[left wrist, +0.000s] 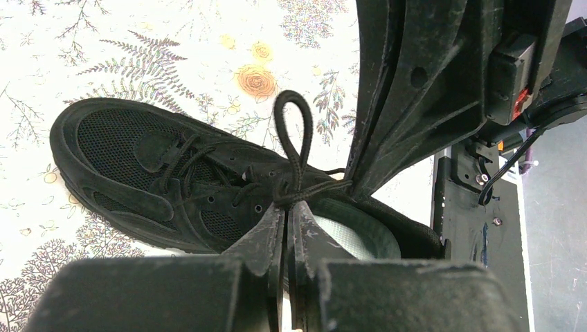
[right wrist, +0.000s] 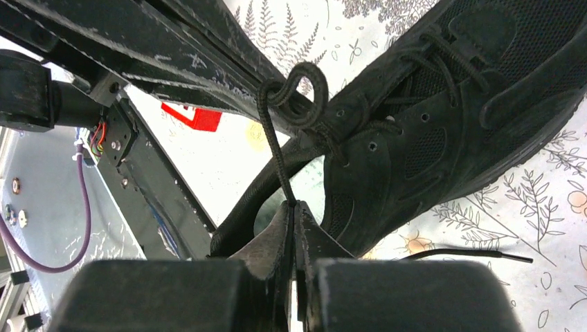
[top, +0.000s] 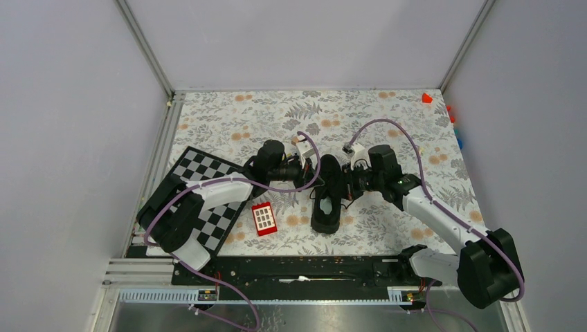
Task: Tie the shoes
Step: Cross the shoelace with the shoelace.
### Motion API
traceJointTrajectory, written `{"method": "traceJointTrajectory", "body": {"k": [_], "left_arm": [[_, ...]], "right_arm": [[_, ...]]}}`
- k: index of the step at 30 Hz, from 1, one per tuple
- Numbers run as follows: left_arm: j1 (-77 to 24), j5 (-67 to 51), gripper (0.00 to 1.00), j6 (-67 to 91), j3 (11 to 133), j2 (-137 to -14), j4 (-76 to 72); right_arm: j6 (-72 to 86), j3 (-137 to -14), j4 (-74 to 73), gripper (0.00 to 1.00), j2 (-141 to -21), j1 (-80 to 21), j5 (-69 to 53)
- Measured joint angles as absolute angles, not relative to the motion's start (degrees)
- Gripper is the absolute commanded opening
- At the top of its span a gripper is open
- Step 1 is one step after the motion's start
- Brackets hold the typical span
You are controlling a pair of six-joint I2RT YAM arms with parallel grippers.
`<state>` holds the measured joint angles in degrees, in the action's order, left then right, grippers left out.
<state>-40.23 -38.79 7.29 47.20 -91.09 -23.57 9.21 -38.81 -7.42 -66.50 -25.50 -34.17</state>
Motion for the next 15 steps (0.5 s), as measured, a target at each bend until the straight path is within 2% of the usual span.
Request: {"method": "traceJointTrajectory", "body": {"k": [6, 9, 15], "left_arm": [[-40.18, -38.79, 0.0, 7.33, 47.2, -91.09, -23.59], [-40.03, -38.83, 0.0, 7.35, 47.2, -91.09, -23.62], [-39.99, -39.16, 0.0, 7.57, 47.2, -91.09, -24.03]], "right_arm": [[8.32, -38.81, -9.8, 0.0, -66.39, -25.5, -34.17], [8.4, -38.81, -9.89, 0.09, -66.37, -25.52, -34.13], [8.62, -38.89, -9.65, 0.17, -66.0, -25.52, -33.89]]}}
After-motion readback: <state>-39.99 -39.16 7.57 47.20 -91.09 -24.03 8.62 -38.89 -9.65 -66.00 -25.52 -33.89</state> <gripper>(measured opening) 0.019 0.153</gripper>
